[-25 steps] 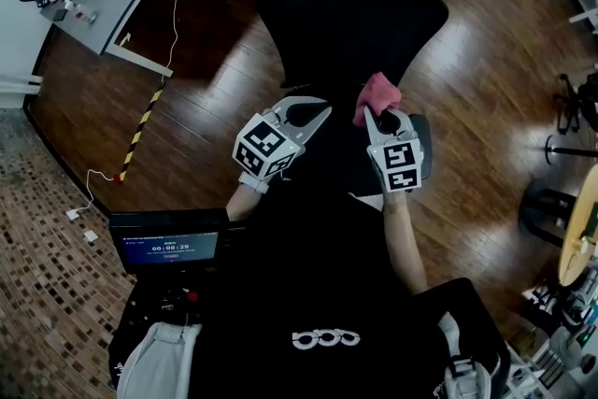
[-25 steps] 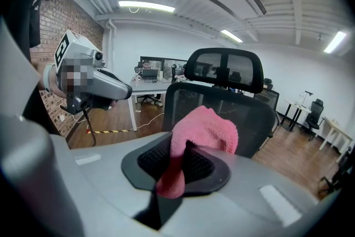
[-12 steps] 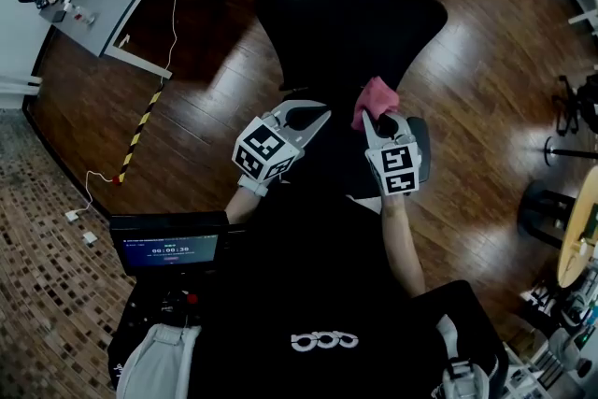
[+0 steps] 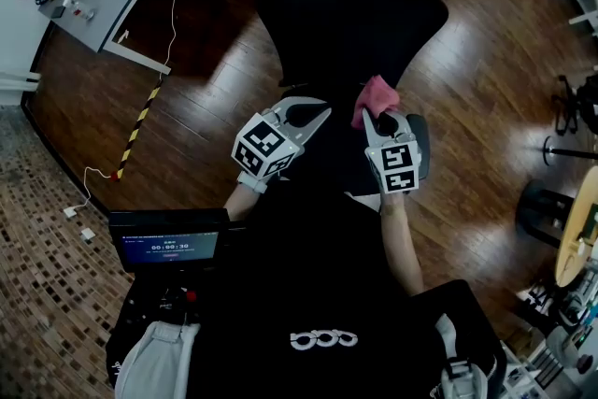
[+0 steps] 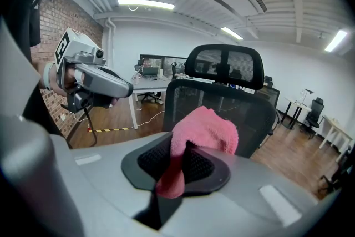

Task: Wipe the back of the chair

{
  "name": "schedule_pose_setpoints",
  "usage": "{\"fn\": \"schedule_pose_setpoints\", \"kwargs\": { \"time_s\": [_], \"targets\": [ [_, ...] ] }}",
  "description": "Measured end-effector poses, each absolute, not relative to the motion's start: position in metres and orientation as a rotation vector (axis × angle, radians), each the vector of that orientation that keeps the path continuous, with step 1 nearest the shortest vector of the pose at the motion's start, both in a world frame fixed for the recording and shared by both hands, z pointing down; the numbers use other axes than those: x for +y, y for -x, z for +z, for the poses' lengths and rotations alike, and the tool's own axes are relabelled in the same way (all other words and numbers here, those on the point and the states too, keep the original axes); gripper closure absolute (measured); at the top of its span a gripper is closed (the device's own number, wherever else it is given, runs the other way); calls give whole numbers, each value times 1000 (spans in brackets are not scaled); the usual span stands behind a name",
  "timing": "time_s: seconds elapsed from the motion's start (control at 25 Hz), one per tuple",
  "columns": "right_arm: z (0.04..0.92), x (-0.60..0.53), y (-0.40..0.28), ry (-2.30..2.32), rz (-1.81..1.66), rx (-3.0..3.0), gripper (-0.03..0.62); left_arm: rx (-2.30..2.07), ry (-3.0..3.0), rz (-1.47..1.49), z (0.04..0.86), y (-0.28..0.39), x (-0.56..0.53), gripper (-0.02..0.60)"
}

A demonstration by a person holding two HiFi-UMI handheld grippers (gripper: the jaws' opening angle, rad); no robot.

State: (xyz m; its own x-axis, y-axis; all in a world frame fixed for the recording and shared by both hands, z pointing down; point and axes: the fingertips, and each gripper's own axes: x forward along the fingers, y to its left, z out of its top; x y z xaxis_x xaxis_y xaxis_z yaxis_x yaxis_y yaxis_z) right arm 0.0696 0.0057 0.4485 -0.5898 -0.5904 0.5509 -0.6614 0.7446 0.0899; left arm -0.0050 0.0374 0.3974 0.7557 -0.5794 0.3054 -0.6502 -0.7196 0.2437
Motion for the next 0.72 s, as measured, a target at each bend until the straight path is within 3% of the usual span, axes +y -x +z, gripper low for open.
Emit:
{"fn": "schedule_pose_setpoints", "kwargs": {
  "time_s": [0.72],
  "targets": [
    [448,4,-73,-954,178,-2381,549,-943,-2616,297,398,4,39,591]
  ]
}}
